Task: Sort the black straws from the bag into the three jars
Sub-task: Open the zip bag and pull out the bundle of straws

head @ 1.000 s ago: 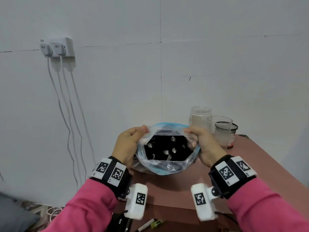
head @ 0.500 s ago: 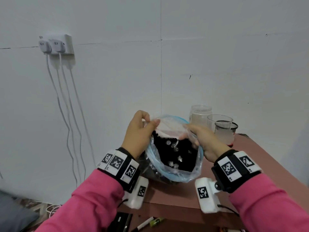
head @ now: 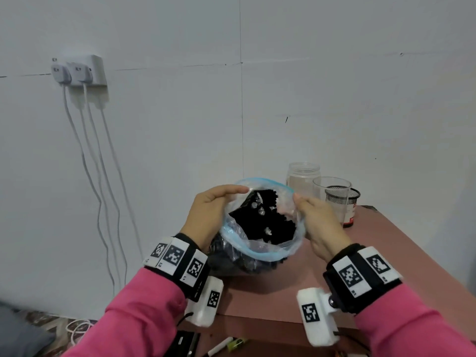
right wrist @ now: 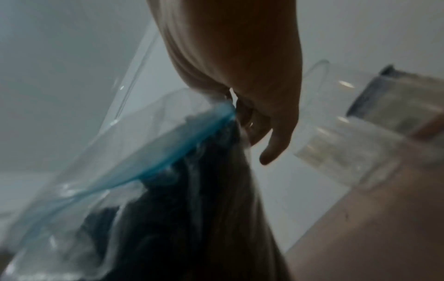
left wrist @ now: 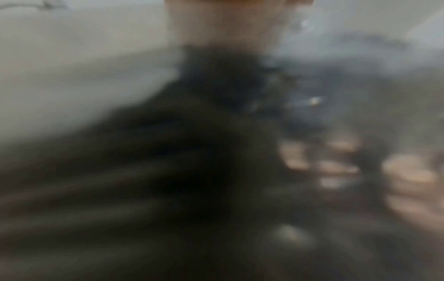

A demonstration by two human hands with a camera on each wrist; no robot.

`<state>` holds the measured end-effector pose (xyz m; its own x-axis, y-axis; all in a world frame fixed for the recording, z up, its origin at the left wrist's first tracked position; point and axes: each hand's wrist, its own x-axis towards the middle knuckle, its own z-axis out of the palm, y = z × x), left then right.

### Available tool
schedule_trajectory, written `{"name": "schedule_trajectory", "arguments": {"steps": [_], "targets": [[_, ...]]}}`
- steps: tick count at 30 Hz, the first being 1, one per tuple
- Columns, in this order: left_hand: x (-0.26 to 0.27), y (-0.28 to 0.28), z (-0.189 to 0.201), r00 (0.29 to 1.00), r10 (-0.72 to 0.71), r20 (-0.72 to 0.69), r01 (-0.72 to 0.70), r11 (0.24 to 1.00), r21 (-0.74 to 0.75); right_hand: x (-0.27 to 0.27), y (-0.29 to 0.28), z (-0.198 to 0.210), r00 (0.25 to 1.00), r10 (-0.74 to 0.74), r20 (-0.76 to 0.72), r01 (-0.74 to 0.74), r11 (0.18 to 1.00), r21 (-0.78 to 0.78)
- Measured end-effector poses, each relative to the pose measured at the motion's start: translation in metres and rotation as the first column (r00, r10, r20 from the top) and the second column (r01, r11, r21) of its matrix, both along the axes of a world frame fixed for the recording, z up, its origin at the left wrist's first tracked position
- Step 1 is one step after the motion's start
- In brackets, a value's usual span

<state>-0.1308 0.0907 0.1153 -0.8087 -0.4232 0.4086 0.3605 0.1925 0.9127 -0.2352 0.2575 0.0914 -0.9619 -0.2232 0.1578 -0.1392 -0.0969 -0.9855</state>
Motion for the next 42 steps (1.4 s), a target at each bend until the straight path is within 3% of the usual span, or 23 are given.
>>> {"name": "schedule_trajectory", "arguments": {"steps": [4, 8, 10, 12, 14, 16, 19, 23, 25, 27, 30, 32, 35, 39, 42], "targets": [[0.005, 0.003, 0.001, 0.999, -0.034, 0.02, 0.034, 0.999, 0.031, 0.002, -0.01, 0.001, 0.952, 0.125, 0.28, -0.041, 0.957, -0.288], [0.005, 0.002, 0.009, 0.997, -0.025, 0.068, 0.015, 0.989, 0.148, 0.007, -0.011, -0.001, 0.934, 0.156, 0.322, -0.067, 0.96, -0.272], [0.007, 0.001, 0.012, 0.999, 0.016, 0.032, -0.015, 0.999, -0.029, 0.008, -0.008, 0.002, 0.946, 0.185, 0.266, -0.107, 0.953, -0.283], [0.012, 0.0, 0.016, 1.0, 0.0, -0.03, -0.01, 0.944, -0.331, 0.01, -0.005, 0.006, 0.961, 0.217, 0.17, -0.172, 0.954, -0.247], [0.014, 0.0, 0.02, 0.999, -0.05, -0.01, 0.04, 0.891, -0.452, 0.011, -0.004, 0.011, 0.971, 0.228, 0.069, -0.215, 0.965, -0.149], [0.009, 0.0, 0.02, 0.996, -0.078, 0.032, 0.084, 0.93, -0.357, 0.006, -0.005, 0.011, 0.975, 0.221, 0.035, -0.216, 0.972, -0.096], [-0.003, -0.003, 0.012, 0.99, 0.139, 0.006, -0.134, 0.961, -0.243, 0.002, -0.001, 0.007, 0.969, 0.226, 0.1, -0.211, 0.968, -0.139], [-0.011, -0.011, 0.0, 0.918, 0.377, -0.122, -0.39, 0.914, -0.114, 0.017, 0.016, 0.007, 0.981, 0.158, 0.115, -0.181, 0.956, 0.229], [-0.011, -0.01, -0.001, 0.896, 0.415, -0.157, -0.433, 0.895, -0.104, 0.023, 0.019, 0.004, 0.985, 0.14, 0.102, -0.164, 0.946, 0.281], [-0.011, -0.005, -0.001, 0.905, 0.393, -0.165, -0.419, 0.89, -0.179, 0.025, 0.017, 0.002, 0.99, 0.122, 0.067, -0.132, 0.973, 0.187], [-0.007, -0.001, 0.002, 0.929, 0.344, -0.134, -0.369, 0.851, -0.374, 0.023, 0.012, 0.004, 0.991, 0.059, 0.119, -0.049, 0.995, -0.084], [-0.003, -0.002, 0.006, 0.941, 0.313, -0.126, -0.335, 0.83, -0.446, 0.022, 0.008, 0.01, 0.971, 0.108, 0.212, -0.045, 0.958, -0.284], [-0.003, -0.008, 0.012, 0.961, 0.266, -0.081, -0.276, 0.875, -0.397, 0.021, -0.002, 0.018, 0.885, 0.249, 0.393, -0.006, 0.851, -0.526], [-0.005, -0.016, 0.012, 0.979, 0.204, -0.019, -0.203, 0.952, -0.228, 0.023, -0.016, 0.024, 0.828, 0.364, 0.427, -0.041, 0.798, -0.601], [0.002, -0.017, 0.012, 0.987, 0.156, -0.048, -0.163, 0.923, -0.349, 0.023, -0.015, 0.029, 0.883, 0.336, 0.327, -0.122, 0.838, -0.531]]}}
